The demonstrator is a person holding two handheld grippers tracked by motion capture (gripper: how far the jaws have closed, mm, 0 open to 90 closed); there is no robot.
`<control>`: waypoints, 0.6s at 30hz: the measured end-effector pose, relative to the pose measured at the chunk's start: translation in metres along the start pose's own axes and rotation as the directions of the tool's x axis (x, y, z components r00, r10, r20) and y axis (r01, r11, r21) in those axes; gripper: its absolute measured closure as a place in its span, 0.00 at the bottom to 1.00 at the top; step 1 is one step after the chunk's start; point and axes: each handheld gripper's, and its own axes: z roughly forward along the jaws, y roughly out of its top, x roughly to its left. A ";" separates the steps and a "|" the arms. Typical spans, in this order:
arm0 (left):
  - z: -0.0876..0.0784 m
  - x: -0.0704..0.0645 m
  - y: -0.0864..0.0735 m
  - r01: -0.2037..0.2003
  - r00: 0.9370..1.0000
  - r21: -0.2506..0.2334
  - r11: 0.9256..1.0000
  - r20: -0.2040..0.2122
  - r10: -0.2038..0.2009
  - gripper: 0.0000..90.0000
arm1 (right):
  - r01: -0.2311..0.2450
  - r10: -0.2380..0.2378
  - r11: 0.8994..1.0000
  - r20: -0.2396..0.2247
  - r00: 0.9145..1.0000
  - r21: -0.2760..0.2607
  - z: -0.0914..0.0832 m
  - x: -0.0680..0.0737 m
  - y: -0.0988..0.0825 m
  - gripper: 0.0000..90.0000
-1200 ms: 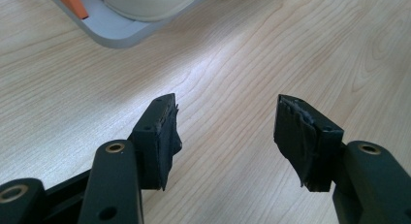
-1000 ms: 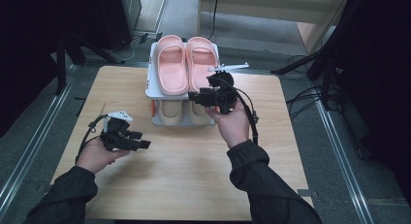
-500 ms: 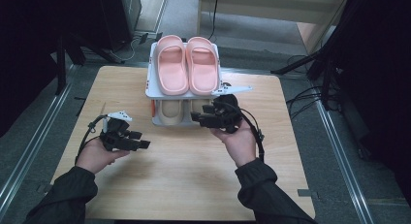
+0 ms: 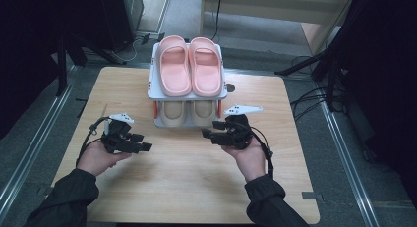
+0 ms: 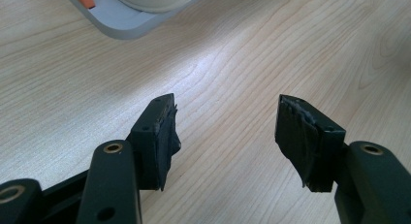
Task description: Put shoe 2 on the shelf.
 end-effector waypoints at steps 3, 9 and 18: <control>0.000 0.000 0.000 -0.005 1.000 0.003 1.000 0.004 0.005 0.44 | 0.000 0.000 1.000 -0.003 1.000 -0.002 -0.002 -0.006 -0.009 0.50; 0.000 0.000 0.000 -0.004 1.000 -0.001 1.000 0.005 0.004 0.44 | 0.001 -0.001 1.000 -0.011 1.000 -0.001 -0.007 -0.019 -0.023 0.50; -0.001 0.000 0.000 -0.003 1.000 -0.003 1.000 0.004 0.003 0.44 | 0.002 -0.002 1.000 -0.020 1.000 -0.018 -0.013 -0.036 -0.040 0.50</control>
